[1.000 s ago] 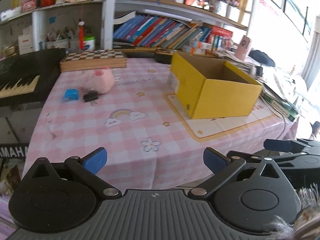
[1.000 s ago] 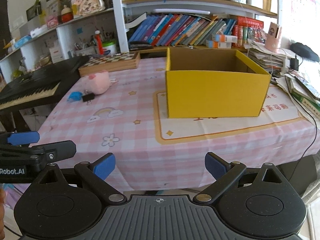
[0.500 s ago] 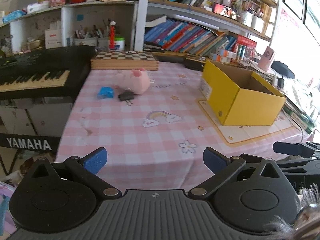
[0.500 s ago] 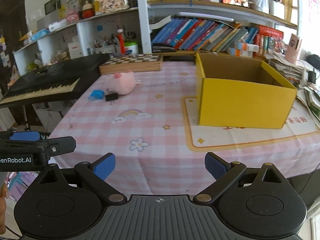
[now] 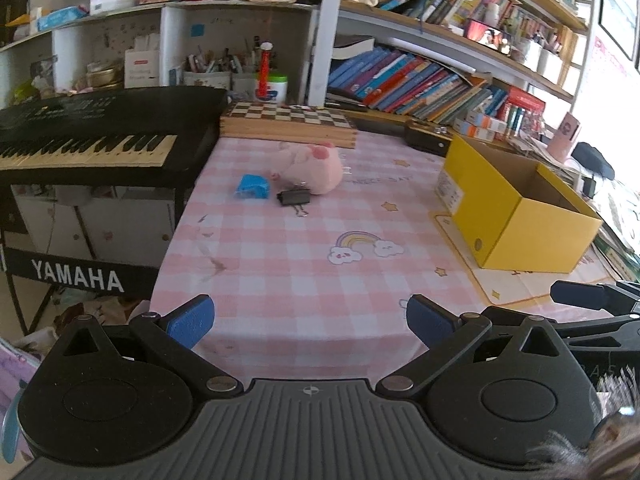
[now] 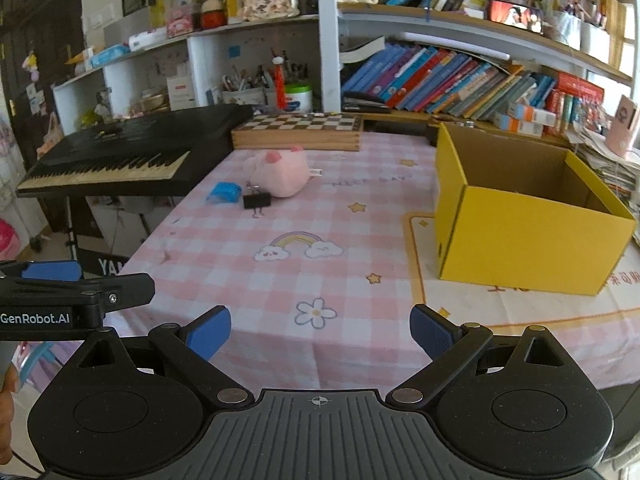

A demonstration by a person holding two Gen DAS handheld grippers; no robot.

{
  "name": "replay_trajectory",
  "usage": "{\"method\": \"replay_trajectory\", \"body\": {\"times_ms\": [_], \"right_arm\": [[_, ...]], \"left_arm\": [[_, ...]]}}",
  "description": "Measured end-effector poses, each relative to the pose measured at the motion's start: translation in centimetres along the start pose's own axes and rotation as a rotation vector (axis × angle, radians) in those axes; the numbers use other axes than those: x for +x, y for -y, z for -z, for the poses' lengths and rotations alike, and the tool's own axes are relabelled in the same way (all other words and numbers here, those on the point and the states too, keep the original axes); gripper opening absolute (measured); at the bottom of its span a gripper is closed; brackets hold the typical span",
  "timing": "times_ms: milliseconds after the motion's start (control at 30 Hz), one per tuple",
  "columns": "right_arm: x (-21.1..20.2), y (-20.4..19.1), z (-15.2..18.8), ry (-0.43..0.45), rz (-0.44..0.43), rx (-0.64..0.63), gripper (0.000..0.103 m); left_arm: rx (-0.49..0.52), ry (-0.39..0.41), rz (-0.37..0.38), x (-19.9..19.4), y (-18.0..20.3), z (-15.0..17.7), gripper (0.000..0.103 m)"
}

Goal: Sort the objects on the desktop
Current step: 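Withdraw both tools from the box back toward the table objects, then move the right tool down to the pink plush pig while the left tool approaches the blue eraser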

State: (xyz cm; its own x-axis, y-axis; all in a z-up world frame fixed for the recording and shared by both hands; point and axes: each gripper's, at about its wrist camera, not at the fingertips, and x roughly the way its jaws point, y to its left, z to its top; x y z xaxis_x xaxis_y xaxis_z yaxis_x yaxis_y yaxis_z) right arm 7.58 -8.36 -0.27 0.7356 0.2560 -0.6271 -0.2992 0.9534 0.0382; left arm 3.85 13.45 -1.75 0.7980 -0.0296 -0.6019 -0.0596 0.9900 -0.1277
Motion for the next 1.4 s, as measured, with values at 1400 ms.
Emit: {"method": "replay_trajectory", "body": {"times_ms": [1400], "right_arm": [[14.0, 3.8, -9.7, -0.025, -0.167, -0.105, 0.098]], "left_arm": [[-0.125, 0.009, -0.157, 10.7, 0.0, -8.3, 0.103]]}}
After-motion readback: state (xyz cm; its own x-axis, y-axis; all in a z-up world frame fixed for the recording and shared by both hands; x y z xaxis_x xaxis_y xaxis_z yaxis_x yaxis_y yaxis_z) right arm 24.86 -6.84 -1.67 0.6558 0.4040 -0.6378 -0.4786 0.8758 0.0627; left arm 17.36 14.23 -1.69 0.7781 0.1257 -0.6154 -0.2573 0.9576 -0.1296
